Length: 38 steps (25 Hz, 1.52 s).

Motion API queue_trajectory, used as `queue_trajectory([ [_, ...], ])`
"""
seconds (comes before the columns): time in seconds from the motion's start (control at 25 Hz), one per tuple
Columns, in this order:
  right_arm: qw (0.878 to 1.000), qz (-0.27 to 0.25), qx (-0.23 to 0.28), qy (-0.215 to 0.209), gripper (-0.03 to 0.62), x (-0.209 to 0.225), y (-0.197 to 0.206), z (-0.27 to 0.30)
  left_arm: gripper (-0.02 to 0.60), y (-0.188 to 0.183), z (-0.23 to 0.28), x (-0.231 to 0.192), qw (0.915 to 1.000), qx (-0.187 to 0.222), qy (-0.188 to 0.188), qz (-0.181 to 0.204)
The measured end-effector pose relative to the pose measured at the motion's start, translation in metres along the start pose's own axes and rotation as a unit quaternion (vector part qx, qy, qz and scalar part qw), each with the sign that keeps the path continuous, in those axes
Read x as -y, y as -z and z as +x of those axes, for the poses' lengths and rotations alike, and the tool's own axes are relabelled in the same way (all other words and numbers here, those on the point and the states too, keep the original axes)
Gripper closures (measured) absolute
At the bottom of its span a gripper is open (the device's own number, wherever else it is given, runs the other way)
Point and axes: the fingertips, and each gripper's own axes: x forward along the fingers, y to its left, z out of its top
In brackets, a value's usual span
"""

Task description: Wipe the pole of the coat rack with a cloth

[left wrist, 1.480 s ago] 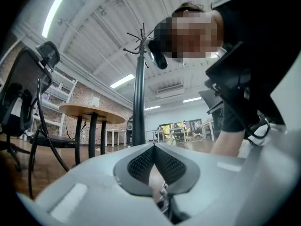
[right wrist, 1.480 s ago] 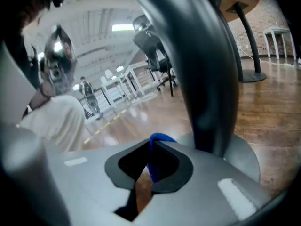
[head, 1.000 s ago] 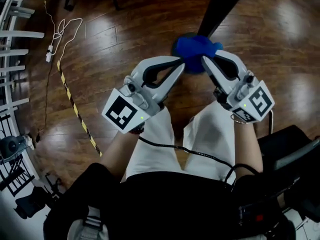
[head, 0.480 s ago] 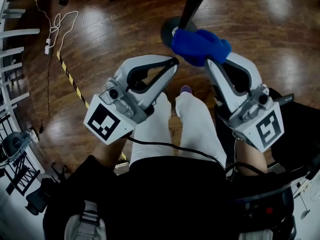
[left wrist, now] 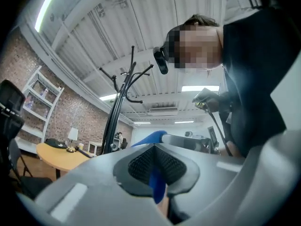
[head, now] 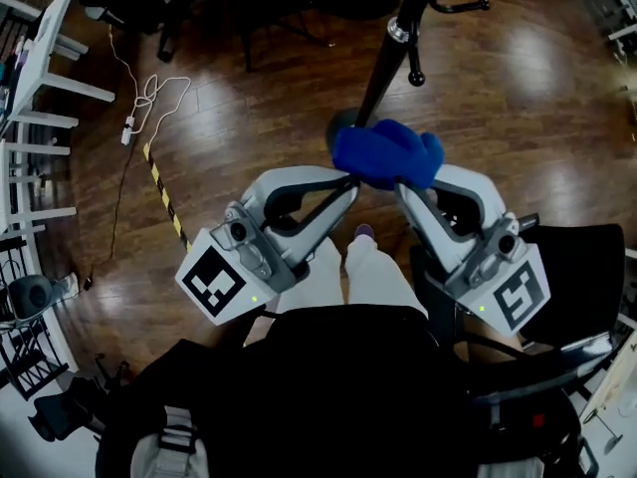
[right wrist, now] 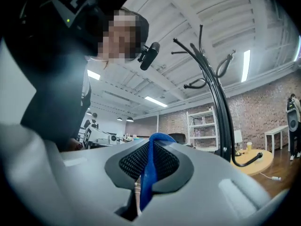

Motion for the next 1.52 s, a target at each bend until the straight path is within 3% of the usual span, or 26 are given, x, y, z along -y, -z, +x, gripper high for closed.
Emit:
queue_trajectory([
  [0.12, 1.000, -0.026, 0.004, -0.003, 0.576, -0.037, -0.097, -0.010, 0.588, -0.087, 0.002, 0.041, 0.9994, -0.011, 0.022, 0.024],
  [0.2, 1.000, -0.029, -0.006, 0.004, 0.576, -0.057, -0.163, -0.018, 0.588, -0.148, 0.005, 0.068, 0.9985, -0.034, 0.039, 0.018],
  [0.32, 0.999, -0.029, -0.018, 0.036, 0.576, -0.057, -0.198, -0.035, 0.588, -0.184, 0.015, 0.085, 0.9964, -0.044, 0.067, 0.028],
  [0.48, 0.993, -0.078, -0.046, 0.083, 0.576, -0.061, -0.174, -0.066, 0.588, -0.173, 0.018, 0.104, 0.9957, -0.043, 0.057, 0.059],
  [0.6, 0.991, -0.076, -0.052, 0.098, 0.576, -0.067, -0.143, -0.082, 0.588, -0.150, 0.007, 0.113, 0.9974, -0.051, 0.039, 0.033],
  [0.72, 0.992, -0.064, -0.057, 0.097, 0.576, -0.058, -0.135, -0.072, 0.588, -0.146, -0.009, 0.094, 0.9976, -0.065, 0.023, 0.011],
  [0.92, 0.993, -0.046, -0.056, 0.093, 0.576, -0.025, -0.121, -0.063, 0.588, -0.133, 0.001, 0.060, 0.9983, -0.057, -0.003, 0.014],
  [1.04, 0.994, -0.039, -0.051, 0.090, 0.576, -0.015, -0.100, -0.068, 0.588, -0.111, 0.017, 0.061, 0.9981, -0.059, 0.002, 0.018],
  [1.16, 0.993, -0.023, -0.057, 0.098, 0.576, -0.026, -0.107, -0.069, 0.588, -0.121, 0.017, 0.076, 0.9978, -0.061, 0.023, 0.012],
  [1.32, 0.991, 0.042, -0.059, 0.112, 0.576, -0.028, -0.100, -0.081, 0.588, -0.124, 0.020, 0.091, 0.9981, -0.053, 0.030, 0.001],
  [1.52, 0.989, 0.061, -0.062, 0.121, 0.576, -0.004, -0.068, -0.084, 0.588, -0.087, 0.028, 0.076, 0.9972, -0.066, 0.037, -0.003],
])
